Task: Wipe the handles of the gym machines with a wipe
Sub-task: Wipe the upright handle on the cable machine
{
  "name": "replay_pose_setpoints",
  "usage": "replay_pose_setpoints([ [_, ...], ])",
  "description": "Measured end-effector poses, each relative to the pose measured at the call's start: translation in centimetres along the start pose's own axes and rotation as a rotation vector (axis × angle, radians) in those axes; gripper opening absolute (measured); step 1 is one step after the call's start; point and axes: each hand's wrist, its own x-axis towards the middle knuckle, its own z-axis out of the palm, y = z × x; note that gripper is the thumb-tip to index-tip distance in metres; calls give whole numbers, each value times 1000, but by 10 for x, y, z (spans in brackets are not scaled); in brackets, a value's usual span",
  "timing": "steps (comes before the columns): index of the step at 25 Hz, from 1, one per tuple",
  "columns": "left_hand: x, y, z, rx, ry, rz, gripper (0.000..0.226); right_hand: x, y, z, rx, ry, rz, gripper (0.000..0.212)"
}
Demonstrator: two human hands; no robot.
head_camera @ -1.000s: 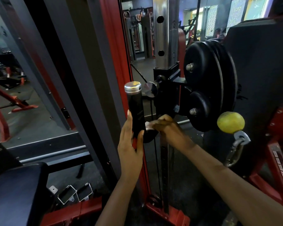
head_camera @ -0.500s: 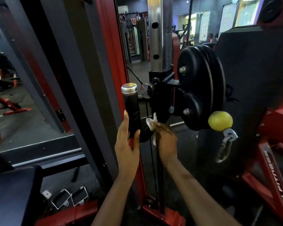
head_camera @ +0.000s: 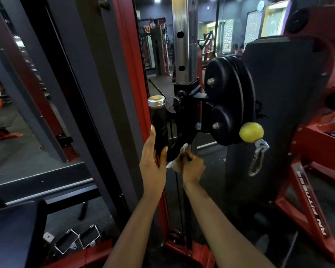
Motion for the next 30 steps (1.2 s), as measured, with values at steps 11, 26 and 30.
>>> replay_pose_setpoints([
  [11,-39,1,-49,129,-135,-217,41,-93,-11,-41,156,-128,-97,25],
  [26,-261,125,-174,873,-294,-649,39,-215,49,-161,-187,-941,-419,20],
  [30,-342,206,-206,1031,-134,-827,44,-281,53,-193,-263,-1220,-586,22],
])
